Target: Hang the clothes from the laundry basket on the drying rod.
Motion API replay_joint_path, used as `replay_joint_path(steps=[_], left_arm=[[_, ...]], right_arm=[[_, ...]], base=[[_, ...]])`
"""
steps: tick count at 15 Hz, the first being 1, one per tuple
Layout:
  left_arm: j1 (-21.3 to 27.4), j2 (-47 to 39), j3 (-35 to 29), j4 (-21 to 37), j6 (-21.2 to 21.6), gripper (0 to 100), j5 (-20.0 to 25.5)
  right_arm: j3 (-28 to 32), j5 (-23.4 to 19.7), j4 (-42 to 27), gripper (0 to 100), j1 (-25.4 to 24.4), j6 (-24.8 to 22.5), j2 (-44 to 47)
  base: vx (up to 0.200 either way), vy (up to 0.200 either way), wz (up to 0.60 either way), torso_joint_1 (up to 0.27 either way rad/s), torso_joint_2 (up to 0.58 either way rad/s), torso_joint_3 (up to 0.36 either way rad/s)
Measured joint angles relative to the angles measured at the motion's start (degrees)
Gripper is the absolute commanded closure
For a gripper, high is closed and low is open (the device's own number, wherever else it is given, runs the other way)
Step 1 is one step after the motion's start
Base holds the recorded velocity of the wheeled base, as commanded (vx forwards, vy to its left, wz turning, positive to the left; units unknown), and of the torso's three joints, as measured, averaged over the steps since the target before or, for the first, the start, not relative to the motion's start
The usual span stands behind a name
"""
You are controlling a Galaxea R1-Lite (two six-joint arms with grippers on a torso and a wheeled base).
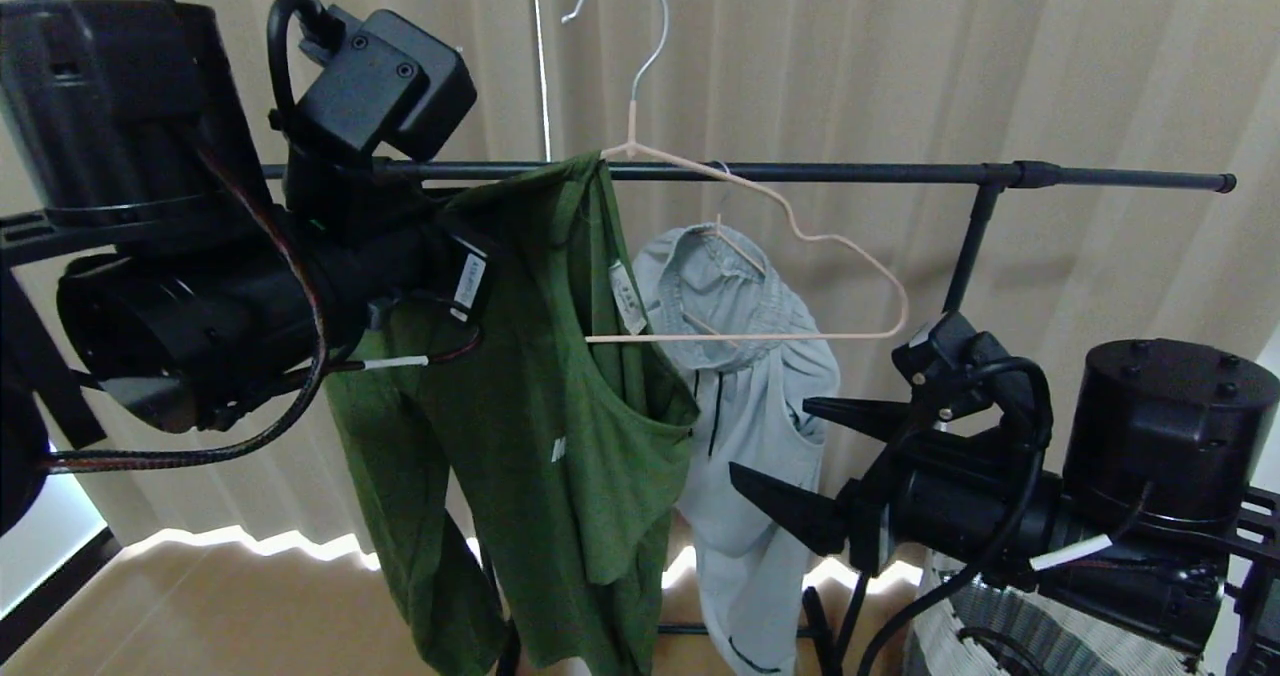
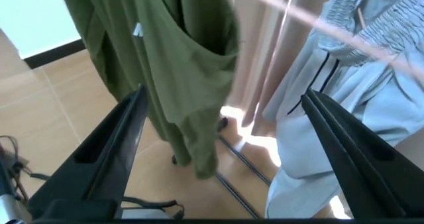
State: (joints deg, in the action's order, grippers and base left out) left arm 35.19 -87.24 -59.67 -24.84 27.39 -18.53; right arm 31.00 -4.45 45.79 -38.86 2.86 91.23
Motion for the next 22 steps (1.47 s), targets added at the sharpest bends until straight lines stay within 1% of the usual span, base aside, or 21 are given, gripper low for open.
replay_joint_path(steps=[3, 7, 10, 12, 14, 15, 18, 21, 22], left_arm=[[1.6, 0.17, -1.4, 0.0, -0.6, 100, 0.0], [4.55, 0.96, -1.68, 0.0, -0.55, 100, 0.01], [5.33, 1.55, -1.77, -0.02, -0.44, 100, 0.0], [5.46, 1.84, -1.79, 0.0, -0.46, 100, 0.01], [5.49, 2.15, -1.87, 0.0, -0.46, 100, 0.0], [5.42, 2.32, -1.93, 0.0, -0.46, 100, 0.0], [4.72, 2.78, -1.9, 0.02, -0.51, 100, 0.01], [2.15, 2.89, -1.35, 0.09, -0.06, 100, 0.11], [1.43, 2.89, -1.24, 0.07, -0.09, 100, 0.13]], right_arm=[[2.27, 1.99, 0.05, 0, -0.11, 0.09, 1.73], [5.19, 2.46, 0.16, 0, -0.02, 0.2, 3.94], [5.6, 2.71, 1.62, 0, 0.04, 0.15, 5.21], [5.19, 4.69, 3.17, 0, 0.15, 0.13, 6.29], [4.78, 5.38, 3.4, 0, 0.13, 0.04, 7.25], [4.55, 5.4, 3.45, 100, 0.13, -0.02, 7.52], [3.28, 5.92, 3.34, 100, 0.41, -0.13, 7.33], [1.3, 6.45, 3.28, 100, 2.51, -0.16, 5.84], [0.48, 6.45, 3.25, 100, 3.93, -0.22, 4.83]], base=[[0.0, 0.0, 0.0, 0.0, 0.0, 0.0], [0.0, 0.0, 0.0, 0.0, 0.0, 0.0], [0.0, 0.0, 0.0, 0.0, 0.0, 0.0], [0.0, 0.0, 0.0, 0.0, 0.0, 0.0], [0.0, 0.0, 0.0, 0.0, 0.0, 0.0], [0.0, 0.0, 0.0, 0.0, 0.0, 0.0], [0.0, 0.0, 0.0, 0.0, 0.0, 0.0], [0.0, 0.0, 0.0, 0.0, 0.0, 0.0], [0.0, 0.0, 0.0, 0.0, 0.0, 0.0]])
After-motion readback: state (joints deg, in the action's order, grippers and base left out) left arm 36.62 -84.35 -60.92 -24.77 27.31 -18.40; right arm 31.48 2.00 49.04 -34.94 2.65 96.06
